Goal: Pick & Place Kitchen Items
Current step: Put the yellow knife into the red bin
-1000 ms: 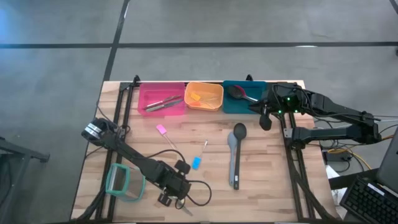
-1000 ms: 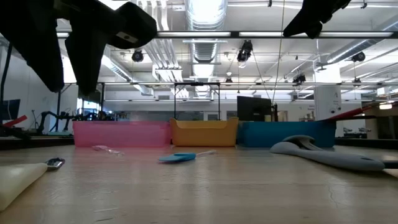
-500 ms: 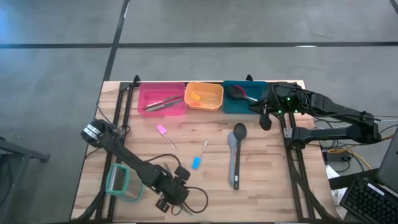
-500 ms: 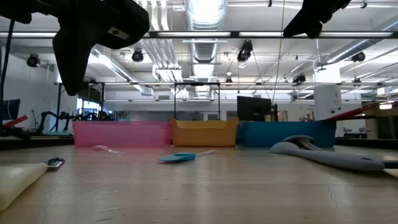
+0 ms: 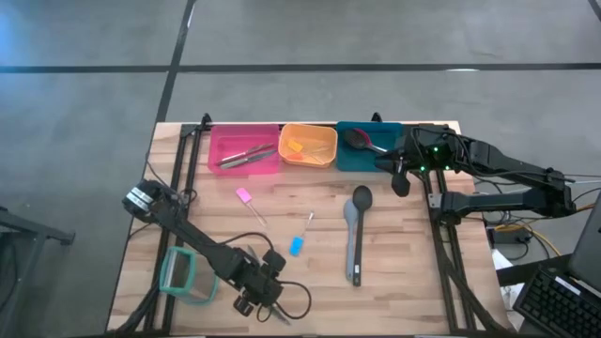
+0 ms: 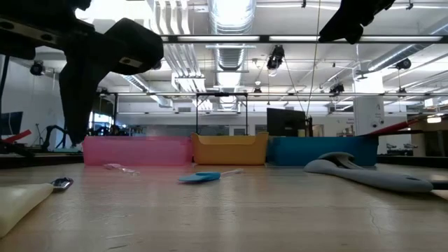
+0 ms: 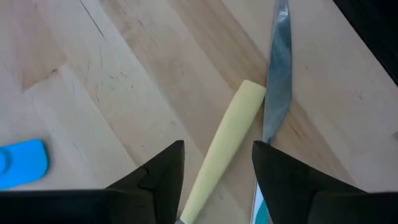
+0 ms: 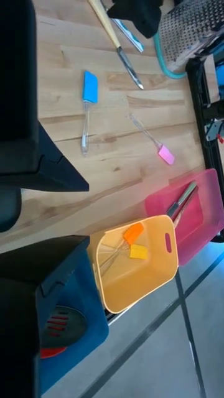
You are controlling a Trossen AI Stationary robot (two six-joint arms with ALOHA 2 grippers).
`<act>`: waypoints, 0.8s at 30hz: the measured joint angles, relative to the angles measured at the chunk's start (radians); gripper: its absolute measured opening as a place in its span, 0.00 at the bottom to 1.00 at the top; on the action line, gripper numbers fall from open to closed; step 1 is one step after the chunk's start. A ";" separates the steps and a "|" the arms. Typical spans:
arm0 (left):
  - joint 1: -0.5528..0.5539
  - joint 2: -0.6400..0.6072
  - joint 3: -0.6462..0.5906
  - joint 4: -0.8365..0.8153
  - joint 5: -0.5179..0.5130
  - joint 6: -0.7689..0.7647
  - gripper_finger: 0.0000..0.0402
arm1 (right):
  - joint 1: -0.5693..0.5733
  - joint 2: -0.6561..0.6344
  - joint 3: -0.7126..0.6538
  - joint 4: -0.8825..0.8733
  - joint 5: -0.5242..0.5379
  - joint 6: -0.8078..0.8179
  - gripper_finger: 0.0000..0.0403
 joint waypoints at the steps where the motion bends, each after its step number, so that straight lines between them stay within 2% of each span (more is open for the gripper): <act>1: 0.000 0.000 0.000 0.001 0.000 0.010 0.48 | 0.000 0.000 0.000 0.000 0.000 0.000 0.30; 10: 0.001 0.096 0.000 0.007 0.010 0.090 0.47 | 0.000 0.000 0.000 0.001 0.000 0.000 0.34; 17: 0.001 0.121 0.014 0.013 0.009 0.155 0.47 | 0.000 0.000 0.000 0.004 0.000 0.000 0.36; 20: 0.002 0.122 0.014 0.013 0.011 0.172 0.42 | 0.000 0.000 0.000 0.005 0.000 0.000 0.36; 24: 0.006 0.126 0.014 0.006 0.019 0.175 0.29 | 0.000 0.000 0.000 0.004 0.000 0.000 0.32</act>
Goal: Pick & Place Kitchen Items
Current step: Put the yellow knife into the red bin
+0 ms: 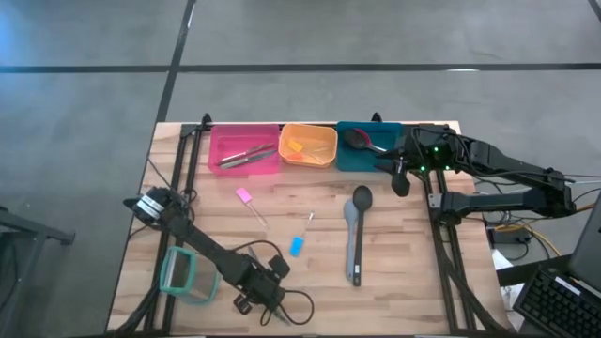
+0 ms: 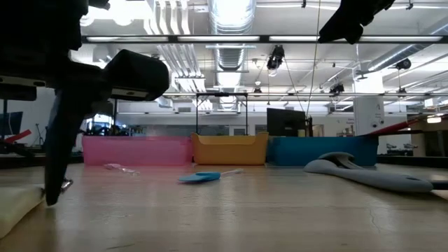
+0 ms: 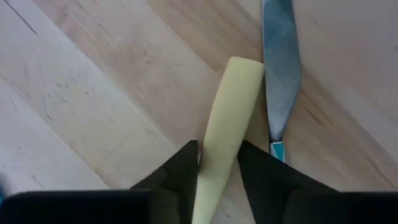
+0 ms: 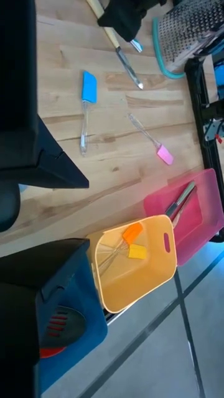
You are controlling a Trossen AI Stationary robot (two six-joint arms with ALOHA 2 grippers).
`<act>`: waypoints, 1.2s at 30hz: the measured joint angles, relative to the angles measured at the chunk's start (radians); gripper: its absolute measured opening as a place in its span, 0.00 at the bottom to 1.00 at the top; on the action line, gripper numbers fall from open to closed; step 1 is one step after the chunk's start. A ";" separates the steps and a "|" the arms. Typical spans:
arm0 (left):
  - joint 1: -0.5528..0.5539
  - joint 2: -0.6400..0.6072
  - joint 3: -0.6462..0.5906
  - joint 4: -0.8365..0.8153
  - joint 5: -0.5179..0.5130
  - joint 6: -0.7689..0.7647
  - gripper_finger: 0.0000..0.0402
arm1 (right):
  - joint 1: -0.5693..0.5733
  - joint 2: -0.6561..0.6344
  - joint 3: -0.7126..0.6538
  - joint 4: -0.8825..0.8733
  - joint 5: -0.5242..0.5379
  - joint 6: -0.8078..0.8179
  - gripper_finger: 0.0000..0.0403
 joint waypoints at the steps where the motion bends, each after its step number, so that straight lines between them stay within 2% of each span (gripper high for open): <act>1: 0.001 0.000 0.000 -0.001 0.001 0.004 0.25 | 0.000 0.000 0.000 0.000 0.000 0.000 0.31; 4: 0.005 0.001 0.000 -0.002 -0.002 0.053 0.17 | 0.000 0.000 0.000 0.000 0.000 0.000 0.29; 12: 0.015 -0.022 -0.003 -0.016 -0.018 0.106 0.17 | 0.000 0.000 0.000 0.000 0.000 0.000 0.20; 16: 0.015 -0.050 0.037 -0.098 -0.052 0.084 0.17 | 0.000 0.000 0.000 0.000 0.000 0.000 0.17; 22: 0.015 -0.089 0.184 -0.316 -0.197 0.001 0.17 | 0.000 0.000 0.000 0.000 0.000 0.000 0.13; 28: 0.016 -0.141 0.314 -0.550 -0.443 -0.045 0.17 | 0.000 0.000 0.000 0.000 0.000 0.000 0.11; 32: 0.026 -0.207 0.341 -0.593 -0.536 -0.044 0.17 | 0.000 0.000 0.000 -0.001 0.000 0.000 0.12; 36: 0.043 -0.303 0.334 -0.592 -0.570 -0.044 0.17 | 0.000 0.000 0.000 -0.001 0.000 0.000 0.15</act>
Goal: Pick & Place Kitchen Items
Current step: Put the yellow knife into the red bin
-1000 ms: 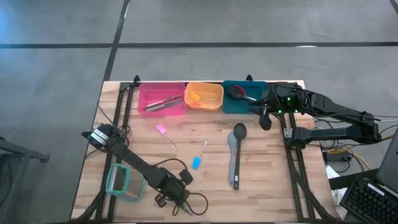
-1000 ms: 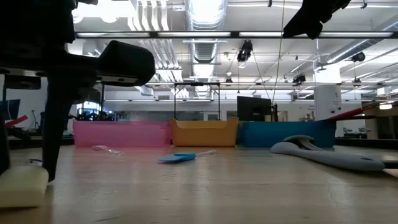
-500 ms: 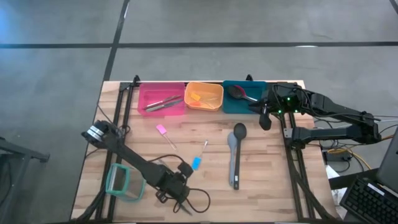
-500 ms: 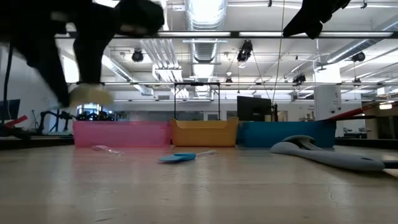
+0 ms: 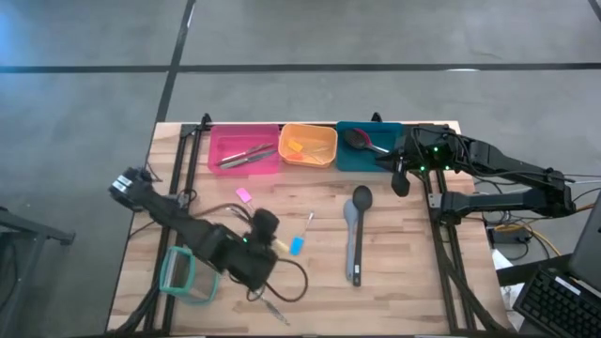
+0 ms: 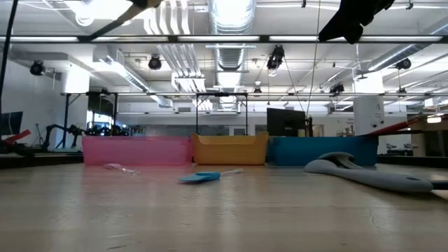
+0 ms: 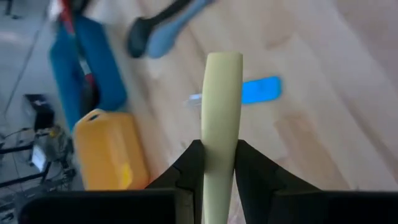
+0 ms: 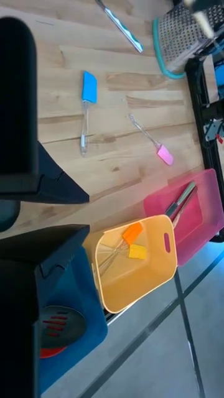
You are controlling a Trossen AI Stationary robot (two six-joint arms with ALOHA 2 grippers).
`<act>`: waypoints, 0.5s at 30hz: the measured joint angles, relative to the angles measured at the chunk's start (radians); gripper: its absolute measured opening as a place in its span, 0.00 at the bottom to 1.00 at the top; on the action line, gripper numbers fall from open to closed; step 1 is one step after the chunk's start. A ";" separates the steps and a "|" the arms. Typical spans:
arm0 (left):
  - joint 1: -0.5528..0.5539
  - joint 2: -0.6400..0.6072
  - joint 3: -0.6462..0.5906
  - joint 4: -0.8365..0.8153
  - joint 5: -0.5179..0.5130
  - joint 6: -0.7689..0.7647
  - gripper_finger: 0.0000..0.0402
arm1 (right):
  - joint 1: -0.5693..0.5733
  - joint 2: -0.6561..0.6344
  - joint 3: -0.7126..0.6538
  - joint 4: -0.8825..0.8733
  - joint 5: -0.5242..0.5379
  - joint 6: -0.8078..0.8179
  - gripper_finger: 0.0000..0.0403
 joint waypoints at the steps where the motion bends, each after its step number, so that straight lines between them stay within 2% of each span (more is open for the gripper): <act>1: 0.005 -0.024 -0.007 -0.003 -0.016 0.000 0.17 | 0.000 0.000 0.000 0.000 0.000 0.000 0.16; 10: 0.071 -0.247 -0.096 0.027 -0.176 0.004 0.17 | 0.000 0.000 0.000 0.000 0.000 -0.003 0.23; 15: 0.141 -0.354 -0.175 0.096 -0.206 0.037 0.17 | 0.000 0.000 0.000 0.001 0.000 0.000 0.27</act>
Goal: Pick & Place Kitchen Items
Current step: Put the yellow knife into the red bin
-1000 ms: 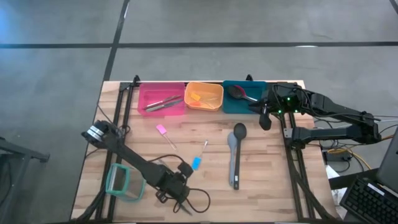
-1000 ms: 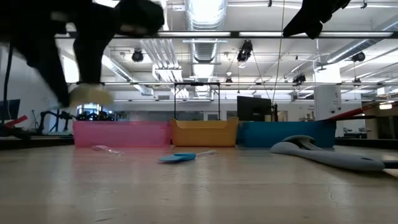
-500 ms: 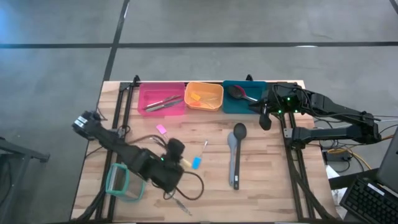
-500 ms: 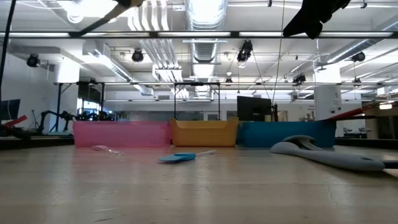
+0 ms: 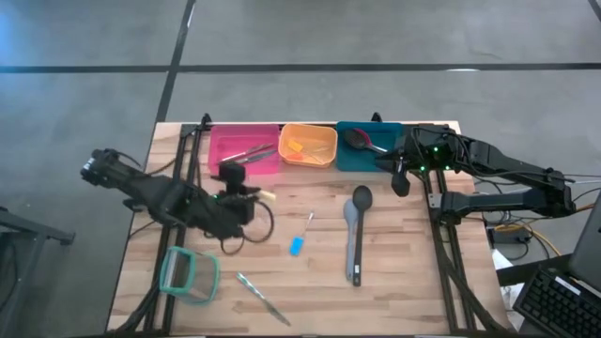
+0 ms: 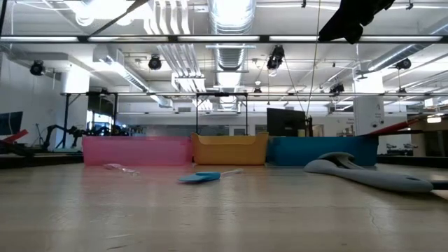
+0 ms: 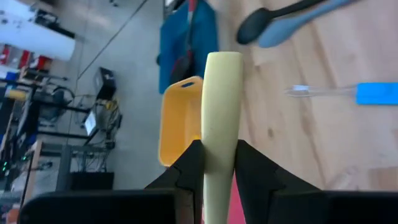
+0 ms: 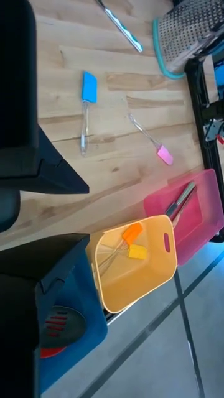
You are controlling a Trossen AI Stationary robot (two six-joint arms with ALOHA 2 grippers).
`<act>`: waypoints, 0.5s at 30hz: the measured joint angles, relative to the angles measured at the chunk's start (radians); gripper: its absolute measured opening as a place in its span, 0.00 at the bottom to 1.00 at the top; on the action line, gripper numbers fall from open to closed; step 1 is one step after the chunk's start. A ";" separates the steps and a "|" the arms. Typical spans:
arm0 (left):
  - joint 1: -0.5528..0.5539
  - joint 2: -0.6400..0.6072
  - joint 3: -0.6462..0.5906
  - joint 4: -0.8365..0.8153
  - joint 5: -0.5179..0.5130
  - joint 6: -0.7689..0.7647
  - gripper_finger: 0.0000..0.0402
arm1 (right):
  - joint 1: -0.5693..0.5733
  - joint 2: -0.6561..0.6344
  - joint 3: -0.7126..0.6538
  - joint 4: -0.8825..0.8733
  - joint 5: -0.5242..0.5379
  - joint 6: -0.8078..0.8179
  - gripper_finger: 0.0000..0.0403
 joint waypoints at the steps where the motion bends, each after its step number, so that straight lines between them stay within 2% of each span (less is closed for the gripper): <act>1: 0.015 -0.017 -0.016 0.018 -0.001 0.008 0.17 | 0.000 0.000 0.000 0.000 0.000 0.004 0.27; 10: 0.086 -0.110 -0.108 0.201 0.004 0.163 0.17 | 0.000 0.004 0.000 0.023 0.003 0.015 0.31; 15: 0.108 -0.128 -0.127 0.225 0.012 0.192 0.17 | 0.000 0.013 0.000 0.086 0.028 0.067 0.30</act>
